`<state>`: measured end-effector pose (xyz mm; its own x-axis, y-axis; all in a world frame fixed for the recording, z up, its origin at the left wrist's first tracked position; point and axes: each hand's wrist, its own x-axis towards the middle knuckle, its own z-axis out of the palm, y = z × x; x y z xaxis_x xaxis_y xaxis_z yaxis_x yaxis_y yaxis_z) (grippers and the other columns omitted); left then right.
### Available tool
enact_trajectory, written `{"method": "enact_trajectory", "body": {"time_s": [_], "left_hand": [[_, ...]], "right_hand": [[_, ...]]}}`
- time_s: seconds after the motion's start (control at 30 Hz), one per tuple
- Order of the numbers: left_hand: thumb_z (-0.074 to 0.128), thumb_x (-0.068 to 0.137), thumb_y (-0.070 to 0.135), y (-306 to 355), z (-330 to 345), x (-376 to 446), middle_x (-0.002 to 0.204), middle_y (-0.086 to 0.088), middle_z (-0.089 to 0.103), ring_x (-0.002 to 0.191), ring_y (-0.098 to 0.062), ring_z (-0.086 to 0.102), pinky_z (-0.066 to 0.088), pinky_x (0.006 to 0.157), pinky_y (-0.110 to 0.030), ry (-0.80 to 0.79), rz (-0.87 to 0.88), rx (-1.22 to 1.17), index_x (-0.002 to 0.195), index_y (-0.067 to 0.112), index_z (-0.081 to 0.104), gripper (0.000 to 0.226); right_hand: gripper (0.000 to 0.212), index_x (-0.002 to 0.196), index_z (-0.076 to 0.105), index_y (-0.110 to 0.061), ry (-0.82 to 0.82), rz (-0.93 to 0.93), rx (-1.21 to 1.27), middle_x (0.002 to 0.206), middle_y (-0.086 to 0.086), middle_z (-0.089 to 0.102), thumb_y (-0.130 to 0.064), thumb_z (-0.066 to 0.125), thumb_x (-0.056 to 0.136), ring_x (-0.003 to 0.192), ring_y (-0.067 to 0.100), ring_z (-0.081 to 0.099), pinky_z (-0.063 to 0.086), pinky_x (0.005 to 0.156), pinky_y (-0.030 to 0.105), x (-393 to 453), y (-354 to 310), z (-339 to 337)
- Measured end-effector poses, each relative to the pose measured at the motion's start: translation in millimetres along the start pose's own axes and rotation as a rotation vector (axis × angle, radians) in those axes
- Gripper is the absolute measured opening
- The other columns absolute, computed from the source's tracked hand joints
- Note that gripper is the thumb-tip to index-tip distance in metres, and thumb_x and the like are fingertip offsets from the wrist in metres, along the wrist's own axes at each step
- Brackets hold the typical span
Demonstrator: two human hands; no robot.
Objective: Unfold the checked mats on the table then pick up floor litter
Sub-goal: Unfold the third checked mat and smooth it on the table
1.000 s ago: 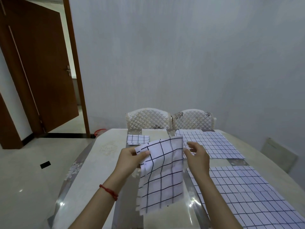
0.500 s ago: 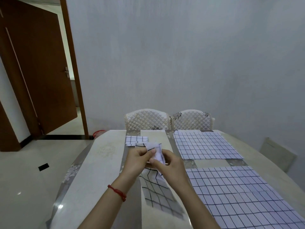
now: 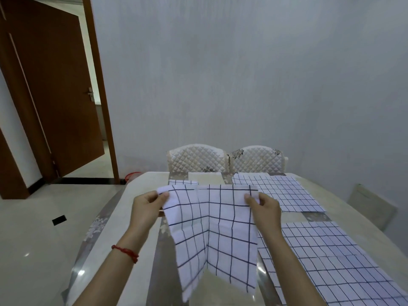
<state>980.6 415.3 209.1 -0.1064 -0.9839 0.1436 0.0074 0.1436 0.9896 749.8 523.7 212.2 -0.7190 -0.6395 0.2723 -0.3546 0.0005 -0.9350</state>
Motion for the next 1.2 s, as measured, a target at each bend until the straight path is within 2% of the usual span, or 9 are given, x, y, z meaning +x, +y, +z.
{"method": "enact_trajectory", "body": {"time_s": [0.13,0.3,0.4,0.5,0.57,0.67,0.77,0.97,1.2], "left_hand": [[0.061,0.085,0.017,-13.0,-11.1,13.3,0.079,-0.01,0.07,0.082,-0.031,0.065,0.056,0.068,-0.038,0.09,-0.013,0.227,0.076,0.011,0.069,0.014],[0.067,0.081,0.016,-1.0,14.1,2.4,0.12,-0.007,0.062,0.109,-0.021,0.055,0.043,0.092,-0.032,0.047,0.227,0.515,0.118,0.013,0.059,0.039],[0.069,0.079,0.022,18.2,41.8,-8.8,0.117,0.004,0.062,0.105,-0.006,0.051,0.038,0.091,-0.021,-0.163,0.393,0.47,0.116,0.019,0.061,0.038],[0.069,0.078,0.031,32.7,63.1,-18.4,0.101,0.024,0.06,0.096,0.01,0.052,0.035,0.081,-0.001,-0.34,0.433,0.413,0.105,0.028,0.066,0.027],[0.068,0.08,0.027,40.3,72.8,-21.9,0.072,0.029,0.061,0.074,0.015,0.055,0.037,0.066,0.0,-0.386,0.416,0.334,0.078,0.036,0.066,0.009],[0.068,0.08,0.018,41.6,81.1,-21.6,0.049,0.018,0.056,0.052,0.007,0.05,0.036,0.053,-0.005,-0.361,0.381,0.228,0.054,0.034,0.057,0.033],[0.068,0.08,0.013,43.9,81.4,-23.6,0.053,0.013,0.056,0.052,0.005,0.049,0.038,0.055,-0.009,-0.364,0.347,0.168,0.056,0.03,0.06,0.03],[0.062,0.085,0.011,44.3,78.7,-24.9,0.056,0.014,0.058,0.054,0.005,0.049,0.036,0.055,-0.008,-0.39,0.332,0.106,0.065,0.019,0.066,0.022],[0.063,0.084,0.01,46.8,73.1,-24.3,0.068,-0.001,0.066,0.065,-0.006,0.059,0.046,0.062,-0.013,-0.357,0.279,-0.044,0.074,0.003,0.069,0.014]], "right_hand": [[0.049,0.053,0.026,-0.018,0.001,-0.044,0.012,0.053,-0.001,0.023,-0.018,0.064,0.083,0.055,0.015,0.023,0.017,0.053,0.029,14.6,-6.9,-11.6],[0.039,0.056,0.036,-0.013,-0.236,-0.19,-0.073,0.055,-0.003,0.026,-0.018,0.062,0.085,0.052,0.009,0.025,0.02,0.049,0.022,21.2,-29.7,-13.1],[0.029,0.058,0.056,-0.007,-0.367,-0.245,-0.137,0.056,-0.003,0.045,-0.02,0.065,0.082,0.053,0.004,0.038,0.031,0.052,0.017,18.2,-43.7,-9.3],[0.02,0.059,0.065,-0.022,-0.444,-0.26,-0.13,0.058,-0.009,0.058,-0.02,0.068,0.079,0.054,0.001,0.048,0.036,0.052,0.01,13.2,-54.8,-5.7],[0.025,0.055,0.063,-0.026,-0.468,-0.266,-0.116,0.05,-0.012,0.056,-0.02,0.07,0.078,0.05,-0.003,0.047,0.035,0.049,0.007,10.6,-59.7,-5.2],[0.022,0.06,0.067,-0.022,-0.476,-0.278,-0.108,0.053,-0.008,0.057,-0.021,0.067,0.082,0.053,-0.002,0.045,0.035,0.055,0.012,7.8,-62.5,-8.4],[0.017,0.077,0.071,-0.008,-0.508,-0.263,-0.074,0.075,0.018,0.067,-0.02,0.063,0.085,0.068,0.011,0.054,0.041,0.066,0.026,7.2,-62.1,-12.5],[0.018,0.064,0.068,-0.021,-0.505,-0.209,-0.007,0.057,-0.013,0.067,-0.013,0.069,0.08,0.058,-0.005,0.059,0.045,0.059,0.008,9.2,-62.9,-7.5],[0.025,0.054,0.062,-0.022,-0.508,-0.189,0.003,0.044,-0.017,0.057,-0.017,0.076,0.074,0.043,-0.006,0.048,0.035,0.046,0.004,6.4,-63.6,-2.8]]}}
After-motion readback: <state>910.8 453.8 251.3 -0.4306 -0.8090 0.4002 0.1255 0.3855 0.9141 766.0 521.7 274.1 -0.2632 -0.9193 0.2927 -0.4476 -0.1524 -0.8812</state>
